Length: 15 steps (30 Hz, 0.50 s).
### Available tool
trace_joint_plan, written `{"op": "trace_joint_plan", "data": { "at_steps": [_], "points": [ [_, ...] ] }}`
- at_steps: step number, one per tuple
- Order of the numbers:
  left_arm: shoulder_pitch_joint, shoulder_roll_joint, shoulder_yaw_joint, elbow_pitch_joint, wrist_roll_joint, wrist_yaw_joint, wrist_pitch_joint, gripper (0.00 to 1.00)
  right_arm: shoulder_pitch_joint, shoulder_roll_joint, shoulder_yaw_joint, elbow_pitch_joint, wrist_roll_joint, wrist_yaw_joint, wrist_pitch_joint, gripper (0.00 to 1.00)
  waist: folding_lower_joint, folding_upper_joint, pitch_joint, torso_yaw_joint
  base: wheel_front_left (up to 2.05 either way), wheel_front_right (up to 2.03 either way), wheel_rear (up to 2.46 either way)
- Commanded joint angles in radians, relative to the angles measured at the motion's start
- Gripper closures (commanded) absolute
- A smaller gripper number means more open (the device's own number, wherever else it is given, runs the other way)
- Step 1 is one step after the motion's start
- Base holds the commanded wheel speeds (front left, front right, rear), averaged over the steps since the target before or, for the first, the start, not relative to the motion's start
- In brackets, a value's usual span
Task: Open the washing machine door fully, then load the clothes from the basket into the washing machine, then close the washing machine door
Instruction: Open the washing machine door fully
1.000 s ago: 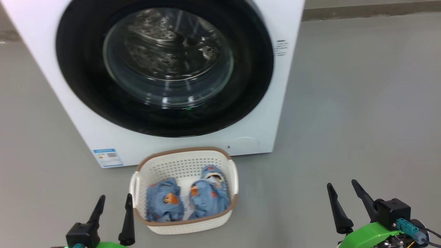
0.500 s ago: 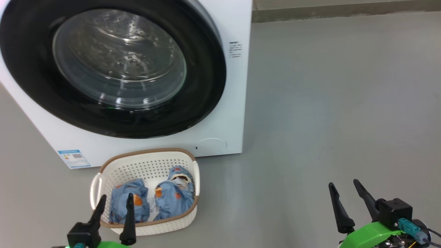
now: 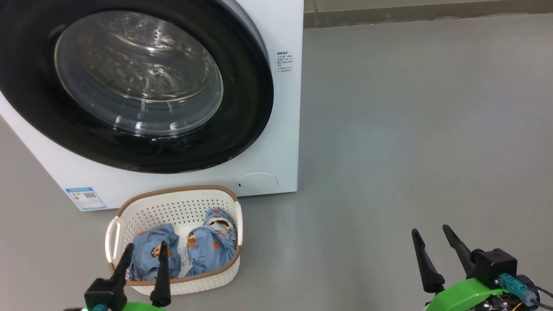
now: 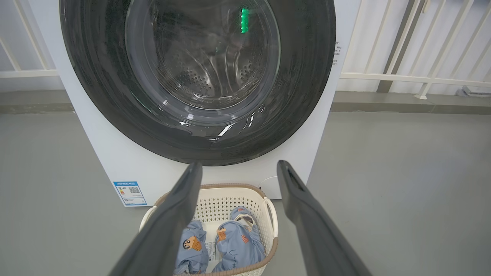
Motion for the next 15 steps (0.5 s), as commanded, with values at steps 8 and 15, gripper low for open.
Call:
{"op": "trace_joint_plan", "data": {
  "at_steps": [8, 15],
  "points": [
    [-0.036, 0.020, 0.029, -0.028, 0.001, 0.015, -0.012, 0.00, -0.029, -0.007, 0.025, -0.028, 0.005, -0.001, -0.006, 0.00, 0.0000, -0.0001, -0.002, -0.002, 0.00, 0.00, 0.00],
    [-0.038, 0.021, 0.030, -0.028, 0.001, 0.017, -0.012, 0.00, -0.031, -0.007, 0.041, -0.023, 0.020, -0.001, 0.002, 1.00, 0.0000, -0.0001, -0.001, -0.002, 0.00, 0.00, 0.00]
  ]
}}
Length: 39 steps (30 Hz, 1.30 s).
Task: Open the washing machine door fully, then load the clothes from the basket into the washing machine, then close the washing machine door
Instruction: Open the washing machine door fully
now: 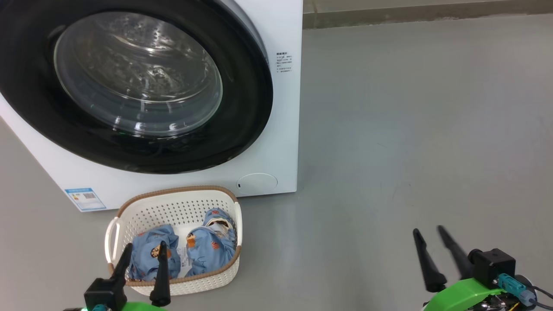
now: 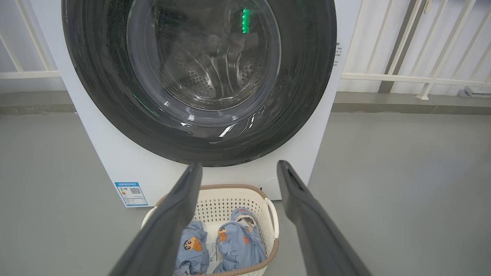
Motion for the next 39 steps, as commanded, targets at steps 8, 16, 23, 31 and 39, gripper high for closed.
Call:
{"op": "trace_joint_plan", "data": {
  "at_steps": [8, 16, 23, 31, 39],
  "points": [
    [-0.039, 0.021, 0.029, -0.024, 0.000, 0.008, -0.012, 0.00, -0.034, -0.007, 0.031, -0.023, 0.011, -0.001, -0.002, 1.00, 0.0000, 0.0000, 0.005, 0.002, 0.00, 0.00, 0.00],
    [-0.042, 0.019, 0.027, -0.027, -0.001, 0.008, -0.012, 0.00, -0.050, -0.007, 0.054, 0.000, 0.203, -0.001, 0.037, 1.00, 0.0000, 0.0000, 0.017, 0.004, 0.00, 0.00, 0.00],
    [-0.071, 0.014, 0.021, -0.047, 0.002, 0.001, -0.012, 0.00, -0.143, -0.007, 0.012, 0.062, 0.462, -0.001, 0.092, 1.00, 0.0000, 0.0000, 0.073, 0.020, 0.00, 0.00, 0.00],
    [-0.108, 0.006, 0.019, -0.072, 0.019, 0.002, -0.012, 0.00, -0.337, -0.007, -0.083, 0.153, 0.899, -0.001, 0.209, 1.00, 0.0000, 0.0000, 0.169, 0.049, 0.00, 0.00, 0.00],
    [-0.177, -0.008, 0.029, -0.108, 0.018, 0.001, -0.012, 0.00, -0.573, -0.011, -0.190, 0.253, 1.179, -0.001, 0.374, 1.00, 0.0000, 0.0000, 0.304, 0.094, 0.00, 0.00, 0.00]
  ]
}}
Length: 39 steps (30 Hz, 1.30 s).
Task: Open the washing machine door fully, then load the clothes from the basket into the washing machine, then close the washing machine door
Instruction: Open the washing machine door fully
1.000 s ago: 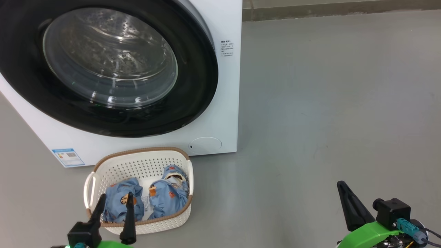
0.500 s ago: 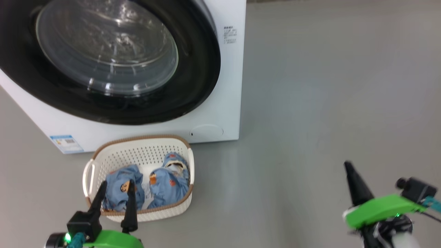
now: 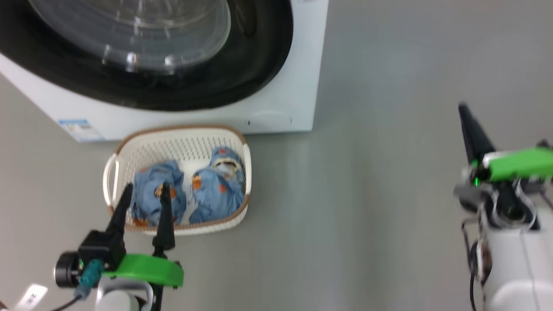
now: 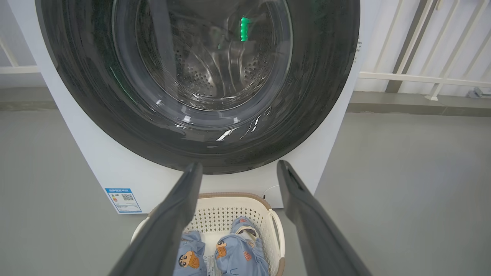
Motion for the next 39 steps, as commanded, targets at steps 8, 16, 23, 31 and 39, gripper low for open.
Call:
{"op": "trace_joint_plan", "data": {
  "at_steps": [8, 16, 23, 31, 39],
  "points": [
    [-0.115, 0.003, 0.028, -0.066, -0.004, -0.005, -0.009, 0.00, -0.279, -0.020, -0.024, 0.076, 0.152, -0.001, 0.185, 1.00, 0.0000, -0.0001, 0.201, 0.086, 0.00, 0.00, 0.00],
    [-0.179, 0.001, -0.015, -0.081, -0.030, -0.005, -0.009, 0.00, -0.499, -0.022, 0.011, 0.136, 0.186, -0.001, 0.313, 1.00, 0.0000, -0.0001, 0.294, 0.115, 0.00, 0.00, 0.00],
    [-0.209, 0.001, -0.035, -0.089, -0.044, 0.000, -0.009, 0.00, -0.667, -0.015, 0.045, 0.188, 0.185, -0.001, 0.358, 1.00, 0.0000, -0.0001, 0.345, 0.130, 0.00, 0.00, 0.00],
    [-0.237, 0.001, -0.051, -0.089, -0.055, 0.000, -0.009, 0.00, -0.858, -0.006, 0.110, 0.295, 0.133, -0.001, 0.385, 1.00, 0.0000, -0.0001, 0.390, 0.147, 0.00, 0.00, 0.00],
    [-0.261, 0.001, -0.062, -0.087, -0.064, -0.002, -0.009, 0.00, -1.018, 0.000, 0.176, 0.419, 0.082, -0.001, 0.378, 1.00, 0.0000, -0.0001, 0.424, 0.165, 0.00, 0.00, 0.00]
  ]
}}
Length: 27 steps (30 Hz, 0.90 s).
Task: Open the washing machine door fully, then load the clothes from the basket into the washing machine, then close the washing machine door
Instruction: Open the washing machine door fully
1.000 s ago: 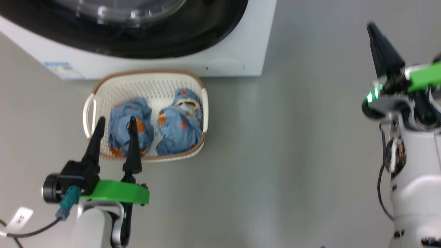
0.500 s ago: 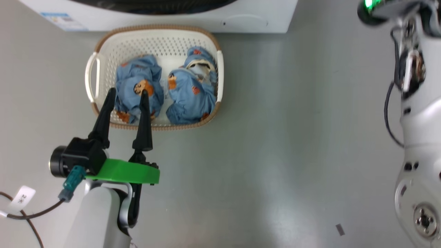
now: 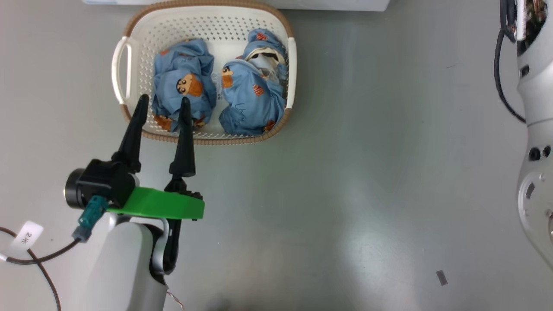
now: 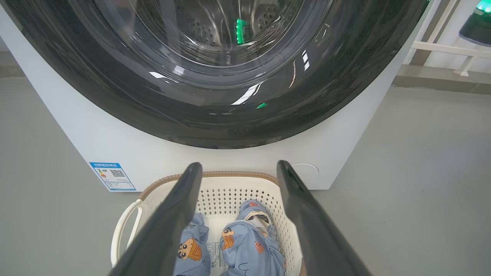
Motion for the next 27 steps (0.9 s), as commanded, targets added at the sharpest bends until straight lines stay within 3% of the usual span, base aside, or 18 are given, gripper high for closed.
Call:
{"op": "trace_joint_plan", "data": {
  "at_steps": [1, 11, 27],
  "points": [
    [-0.010, 0.023, 0.025, -0.023, -0.004, -0.001, -0.008, 0.00, -0.040, 0.033, 0.016, -0.009, -0.020, -0.001, -0.002, 1.00, -0.0001, -0.0001, 0.008, 0.009, 0.00, 0.00, 0.00],
    [-0.023, 0.023, 0.010, -0.020, -0.024, 0.010, -0.008, 0.00, -0.127, 0.034, 0.123, 0.098, -0.004, -0.001, -0.011, 1.00, -0.0001, -0.0001, 0.019, 0.034, 0.00, 0.00, 0.00],
    [-0.016, 0.023, 0.015, -0.014, -0.024, 0.017, -0.008, 0.00, -0.076, 0.034, 0.190, 0.100, 0.039, -0.001, 0.020, 1.00, -0.0001, -0.0001, 0.002, 0.029, 0.00, 0.00, 0.00]
  ]
}}
